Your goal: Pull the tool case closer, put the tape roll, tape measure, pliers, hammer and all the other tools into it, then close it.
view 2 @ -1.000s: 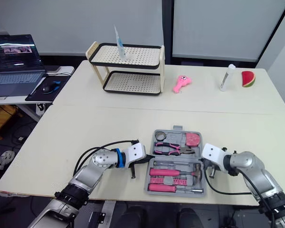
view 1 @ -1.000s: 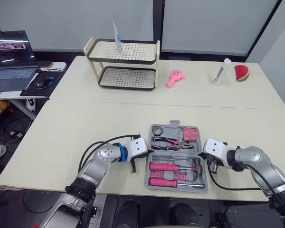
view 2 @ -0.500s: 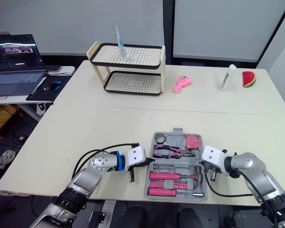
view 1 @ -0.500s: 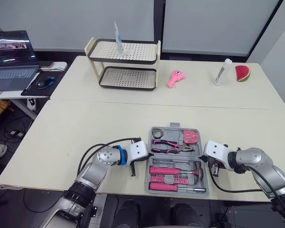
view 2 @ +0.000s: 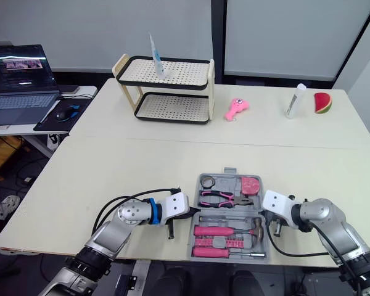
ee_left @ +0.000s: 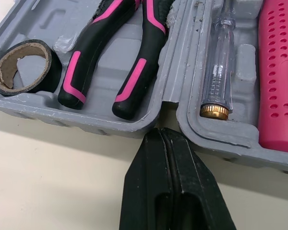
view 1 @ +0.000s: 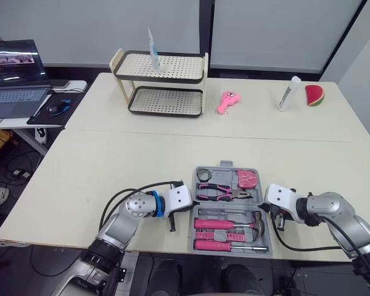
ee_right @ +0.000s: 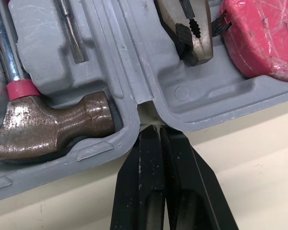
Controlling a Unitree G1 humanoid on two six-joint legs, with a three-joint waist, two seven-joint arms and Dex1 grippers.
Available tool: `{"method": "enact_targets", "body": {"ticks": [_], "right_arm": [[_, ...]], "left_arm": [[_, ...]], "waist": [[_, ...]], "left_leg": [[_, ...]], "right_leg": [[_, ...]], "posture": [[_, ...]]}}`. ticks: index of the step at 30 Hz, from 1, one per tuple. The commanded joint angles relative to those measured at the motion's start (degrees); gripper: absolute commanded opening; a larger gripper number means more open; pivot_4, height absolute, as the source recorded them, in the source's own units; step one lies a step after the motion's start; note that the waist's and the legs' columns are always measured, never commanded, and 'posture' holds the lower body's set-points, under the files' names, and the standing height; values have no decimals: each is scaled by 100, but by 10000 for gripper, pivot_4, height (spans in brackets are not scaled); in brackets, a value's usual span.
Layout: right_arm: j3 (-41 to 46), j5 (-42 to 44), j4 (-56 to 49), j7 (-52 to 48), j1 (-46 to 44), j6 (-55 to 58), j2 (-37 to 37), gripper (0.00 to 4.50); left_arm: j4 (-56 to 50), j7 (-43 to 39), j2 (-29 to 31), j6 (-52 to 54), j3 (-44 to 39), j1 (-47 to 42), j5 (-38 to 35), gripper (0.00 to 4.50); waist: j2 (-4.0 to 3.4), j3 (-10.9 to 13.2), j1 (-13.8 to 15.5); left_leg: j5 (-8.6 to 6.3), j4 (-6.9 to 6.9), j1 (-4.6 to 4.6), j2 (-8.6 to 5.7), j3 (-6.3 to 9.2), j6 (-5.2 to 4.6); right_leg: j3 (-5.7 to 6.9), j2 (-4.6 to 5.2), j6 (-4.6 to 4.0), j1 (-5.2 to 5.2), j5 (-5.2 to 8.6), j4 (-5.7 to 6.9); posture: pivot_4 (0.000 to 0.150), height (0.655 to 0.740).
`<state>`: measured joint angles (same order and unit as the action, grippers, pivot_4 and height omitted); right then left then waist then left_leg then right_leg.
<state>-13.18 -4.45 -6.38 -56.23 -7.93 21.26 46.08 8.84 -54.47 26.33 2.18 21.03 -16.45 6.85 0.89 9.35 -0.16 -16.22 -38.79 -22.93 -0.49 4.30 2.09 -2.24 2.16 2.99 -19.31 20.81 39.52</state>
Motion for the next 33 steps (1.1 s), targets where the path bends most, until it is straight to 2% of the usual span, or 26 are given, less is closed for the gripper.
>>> {"method": "enact_targets", "body": {"ticks": [1,8,13,16,19,23,26,33], "right_arm": [[-72,53,-177,-71,-57,33,-39,71],[335,-39,-495,151,71,909,332,71],[801,15,-884,301,369,900,686,71],[1179,135,-1139,405,646,614,715,71],[1340,229,-1337,444,904,511,691,71],[1387,362,-1525,535,963,614,501,71],[1383,501,-1667,607,896,878,358,71],[1404,598,-1779,712,907,1076,334,71]], "left_arm": [[-85,-1,-27,-74,79,-25,-5,0],[-278,-69,397,214,-438,65,-349,0],[-499,-546,902,137,-871,126,-925,0],[-1471,-1207,1015,679,-791,185,-1678,0],[-2304,-1521,1016,1228,-380,153,-1939,0],[-2512,-1550,793,1482,238,-31,-1756,0],[-2104,-1516,598,1218,709,-197,-1344,0],[-1383,-1471,333,819,1207,-340,-836,0]], "waist": [[0,0,0],[0,0,1],[-1,0,1],[-1,1,13],[-2,0,14],[-3,0,-11],[-3,0,-12],[-3,0,-6]], "left_leg": [[0,0,0,0,0,0],[0,0,-1,0,1,0],[0,2,-1,1,2,0],[-1,2,-4,0,2,0],[-1,1,-6,0,2,0],[-1,2,-1,2,0,0],[-1,2,-1,1,-1,0],[-1,2,-2,1,-1,0]], "right_leg": [[0,0,0,0,0,0],[0,0,0,-1,0,1],[0,1,0,-2,0,0],[1,4,0,0,0,-4],[1,5,0,3,0,-7],[-4,-3,0,7,0,-5],[-4,-6,0,7,0,-6],[-3,-6,0,5,0,-6]], "posture": [[1500,7290],[1500,7290],[1500,7290],[1500,7290],[1500,7290],[1500,7290],[1500,7290],[1500,7290]]}}
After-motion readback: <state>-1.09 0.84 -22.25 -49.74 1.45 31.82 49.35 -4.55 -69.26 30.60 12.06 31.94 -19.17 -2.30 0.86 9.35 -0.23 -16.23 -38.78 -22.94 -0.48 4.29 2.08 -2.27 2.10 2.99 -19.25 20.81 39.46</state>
